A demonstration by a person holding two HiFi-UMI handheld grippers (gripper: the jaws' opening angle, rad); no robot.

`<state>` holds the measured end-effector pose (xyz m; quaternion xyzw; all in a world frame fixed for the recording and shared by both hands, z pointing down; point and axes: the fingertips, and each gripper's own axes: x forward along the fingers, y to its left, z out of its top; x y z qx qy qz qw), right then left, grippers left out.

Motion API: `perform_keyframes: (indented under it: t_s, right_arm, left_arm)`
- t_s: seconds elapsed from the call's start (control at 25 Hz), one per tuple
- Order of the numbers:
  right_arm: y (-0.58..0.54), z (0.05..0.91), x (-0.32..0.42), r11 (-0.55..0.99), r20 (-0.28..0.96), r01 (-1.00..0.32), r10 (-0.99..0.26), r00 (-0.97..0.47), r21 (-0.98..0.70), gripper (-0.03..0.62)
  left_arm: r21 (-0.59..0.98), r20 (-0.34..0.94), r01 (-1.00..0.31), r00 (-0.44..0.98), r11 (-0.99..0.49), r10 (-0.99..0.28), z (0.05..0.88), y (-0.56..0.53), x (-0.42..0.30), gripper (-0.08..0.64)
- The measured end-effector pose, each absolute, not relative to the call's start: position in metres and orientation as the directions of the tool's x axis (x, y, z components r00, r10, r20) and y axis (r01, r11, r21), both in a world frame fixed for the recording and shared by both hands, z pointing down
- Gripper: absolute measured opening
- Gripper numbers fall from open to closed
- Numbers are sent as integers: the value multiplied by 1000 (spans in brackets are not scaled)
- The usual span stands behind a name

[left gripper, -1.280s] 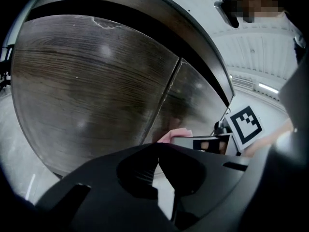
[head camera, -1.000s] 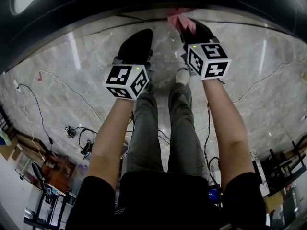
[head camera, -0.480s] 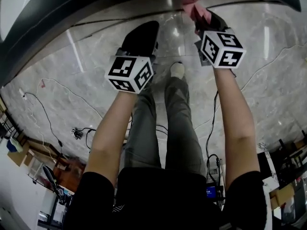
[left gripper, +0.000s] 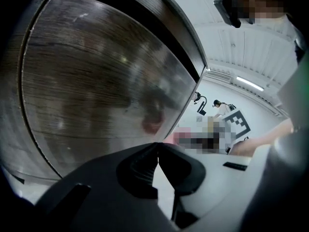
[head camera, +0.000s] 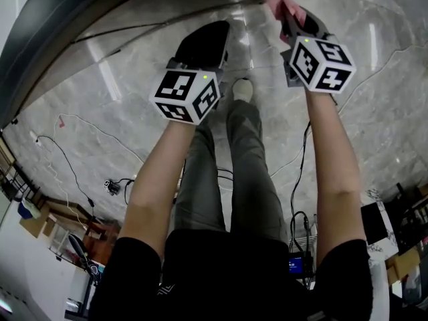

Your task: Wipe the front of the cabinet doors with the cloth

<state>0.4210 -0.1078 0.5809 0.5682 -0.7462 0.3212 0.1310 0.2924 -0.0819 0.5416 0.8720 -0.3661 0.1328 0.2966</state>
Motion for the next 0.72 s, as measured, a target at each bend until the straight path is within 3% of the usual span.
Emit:
perform_keyframes:
  t_s: [0.72]
  right_arm:
    - [-42,522,344,120,505,-911,-800,-324,-395,43]
  left_arm:
    - [451,436,-700,714,-554,-548,494,-24,229,9]
